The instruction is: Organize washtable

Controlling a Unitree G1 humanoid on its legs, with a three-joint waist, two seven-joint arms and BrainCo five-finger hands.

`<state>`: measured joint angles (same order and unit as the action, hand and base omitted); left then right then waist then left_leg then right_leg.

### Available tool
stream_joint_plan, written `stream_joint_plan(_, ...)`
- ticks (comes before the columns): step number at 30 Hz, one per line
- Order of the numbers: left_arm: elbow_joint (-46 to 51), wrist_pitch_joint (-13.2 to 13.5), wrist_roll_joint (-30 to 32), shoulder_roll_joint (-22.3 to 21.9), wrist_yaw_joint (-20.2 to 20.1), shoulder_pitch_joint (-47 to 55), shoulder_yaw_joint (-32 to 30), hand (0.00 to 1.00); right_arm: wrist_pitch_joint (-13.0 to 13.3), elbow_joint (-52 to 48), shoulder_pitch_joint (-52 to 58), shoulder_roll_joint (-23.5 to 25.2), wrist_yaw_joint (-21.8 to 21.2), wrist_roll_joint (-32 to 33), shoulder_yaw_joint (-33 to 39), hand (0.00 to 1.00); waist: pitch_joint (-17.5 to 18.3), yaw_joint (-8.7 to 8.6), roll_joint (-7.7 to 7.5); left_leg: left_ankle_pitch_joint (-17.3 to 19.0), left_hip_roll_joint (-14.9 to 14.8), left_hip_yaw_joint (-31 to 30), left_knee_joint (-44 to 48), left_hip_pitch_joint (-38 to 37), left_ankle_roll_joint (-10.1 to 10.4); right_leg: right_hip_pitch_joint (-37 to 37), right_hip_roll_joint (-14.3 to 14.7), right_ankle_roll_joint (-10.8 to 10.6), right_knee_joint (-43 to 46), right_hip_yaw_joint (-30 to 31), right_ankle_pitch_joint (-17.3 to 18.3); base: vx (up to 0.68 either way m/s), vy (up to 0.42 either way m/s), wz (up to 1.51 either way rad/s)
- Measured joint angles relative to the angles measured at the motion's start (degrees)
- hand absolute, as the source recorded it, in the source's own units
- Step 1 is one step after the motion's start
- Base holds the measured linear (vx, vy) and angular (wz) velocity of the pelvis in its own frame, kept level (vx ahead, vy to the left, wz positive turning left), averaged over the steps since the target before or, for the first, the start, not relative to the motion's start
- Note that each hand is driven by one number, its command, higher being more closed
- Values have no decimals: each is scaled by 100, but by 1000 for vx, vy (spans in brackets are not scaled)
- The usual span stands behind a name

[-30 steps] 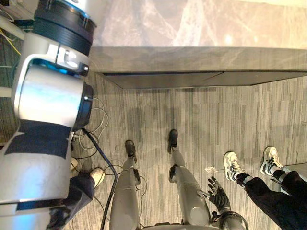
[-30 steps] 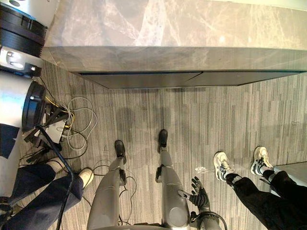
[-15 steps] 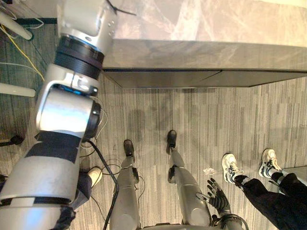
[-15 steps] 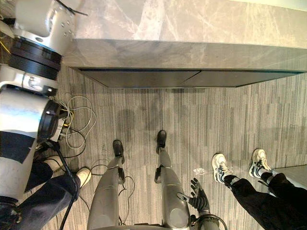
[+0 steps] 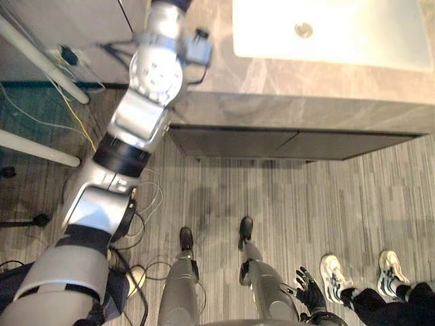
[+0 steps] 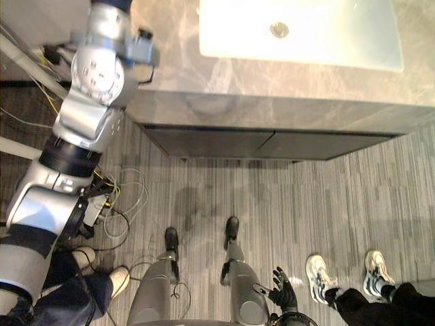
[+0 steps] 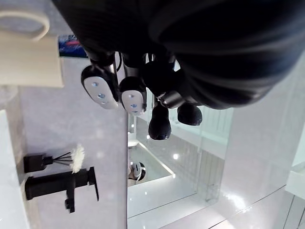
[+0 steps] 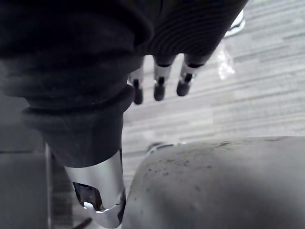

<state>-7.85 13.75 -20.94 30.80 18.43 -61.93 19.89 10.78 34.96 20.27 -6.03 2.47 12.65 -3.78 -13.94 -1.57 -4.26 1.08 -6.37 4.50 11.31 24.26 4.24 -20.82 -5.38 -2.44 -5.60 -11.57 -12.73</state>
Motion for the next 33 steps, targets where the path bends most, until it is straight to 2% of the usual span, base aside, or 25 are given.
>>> stream_joint_plan(3,746,146,-193,253,-216,1243,-651,100,-12,290,-5,-3,-13,-162,157,0,199,95,137,-17,57,-131,-162,-456,23,449,-37,-14,0,-127,127,63,32,21)
stream_joint_plan(6,1456,308,-250,316,-316,2723,-1663,100,-20,687,-24,-6,-35,-202,233,0,508,155,200,-5,134,-287,-359,-913,34,888,-68,-35,0,-269,289,84,40,23)
stream_joint_plan(8,1647,353,-117,292,-308,3391,-2130,100,-26,968,-56,-5,-47,-205,265,0,657,251,197,10,145,-346,-455,-1123,53,1109,-76,-55,-1,-353,375,76,27,26)
stream_joint_plan(9,1703,361,-51,260,-297,3629,-2297,100,-36,1071,-87,-3,-57,-205,293,0,706,244,205,18,147,-410,-469,-1170,65,1179,-80,-59,-1,-419,401,71,8,37)
stream_joint_plan(13,1927,356,435,-346,-185,5139,-3205,100,-123,1590,-255,1,-136,-274,381,0,942,323,186,31,162,-625,-598,-1485,86,1591,-84,-75,-3,-660,562,69,6,39)
stream_joint_plan(14,1948,347,598,-711,-175,5627,-3370,100,-125,1726,-255,4,-135,-322,408,0,1025,428,172,31,161,-682,-668,-1584,88,1682,-82,-77,-3,-715,598,59,-6,21)
stream_joint_plan(16,1940,279,788,-1271,-198,6417,-3402,100,-166,1849,-306,28,-129,-384,503,0,1044,550,172,31,171,-803,-725,-1778,88,1908,-76,-99,-4,-816,678,52,-9,30)
stream_joint_plan(17,1923,212,820,-1663,-247,6955,-3333,100,-206,1956,-306,35,-119,-385,514,0,1097,567,217,31,208,-884,-744,-1807,87,1980,-78,-110,-4,-894,730,40,11,37)
stream_joint_plan(18,1900,123,816,-2010,-344,7460,-3281,100,-242,2062,-315,48,-115,-394,517,0,1218,580,163,29,214,-937,-762,-1799,87,2008,-77,-112,-3,-979,770,50,11,39)
stream_joint_plan(19,1836,99,818,-2137,-368,7676,-3246,100,-244,2089,-323,62,-109,-403,528,0,1252,578,118,28,213,-979,-762,-1823,88,2062,-74,-134,-3,-1028,796,51,-2,36)
stream_joint_plan(21,983,1,881,-2341,-541,8148,-3014,100,-255,2260,-371,86,-113,-422,619,0,1321,599,152,8,220,-1072,-822,-1921,73,2197,-69,-141,-2,-1115,836,29,-17,23)
stream_joint_plan(24,-357,-234,1092,-2624,-717,8241,-2875,100,-263,2270,-372,91,-110,-426,618,0,1359,593,161,12,226,-1083,-922,-2031,96,2322,-82,-193,-1,-1149,926,-17,-4,8)
stream_joint_plan(26,-1622,-455,1490,-2818,-856,8215,-2740,100,-266,2272,-404,113,-101,-427,618,0,1380,569,137,9,233,-1119,-969,-2082,105,2372,-87,-198,-1,-1178,955,-3,5,6)
stream_joint_plan(27,-1924,-485,1583,-2851,-862,8195,-2684,100,-267,2274,-406,119,-88,-427,619,0,1387,564,131,-3,234,-1128,-999,-2092,111,2371,-87,-199,-1,-1181,959,5,0,5)
stream_joint_plan(28,-2513,-559,1826,-2926,-885,8126,-2654,0,-267,2278,-410,132,-28,-427,623,0,1395,554,122,-43,234,-1157,-1080,-2114,124,2365,-87,-200,-1,-1198,966,17,-7,10)
stream_joint_plan(33,-4126,-745,2217,-2981,-650,7419,-3202,0,-264,2570,-509,179,121,-428,857,0,1434,543,148,-234,236,-1338,-1408,-2308,125,2483,-83,-242,0,-1375,1038,43,-14,19)
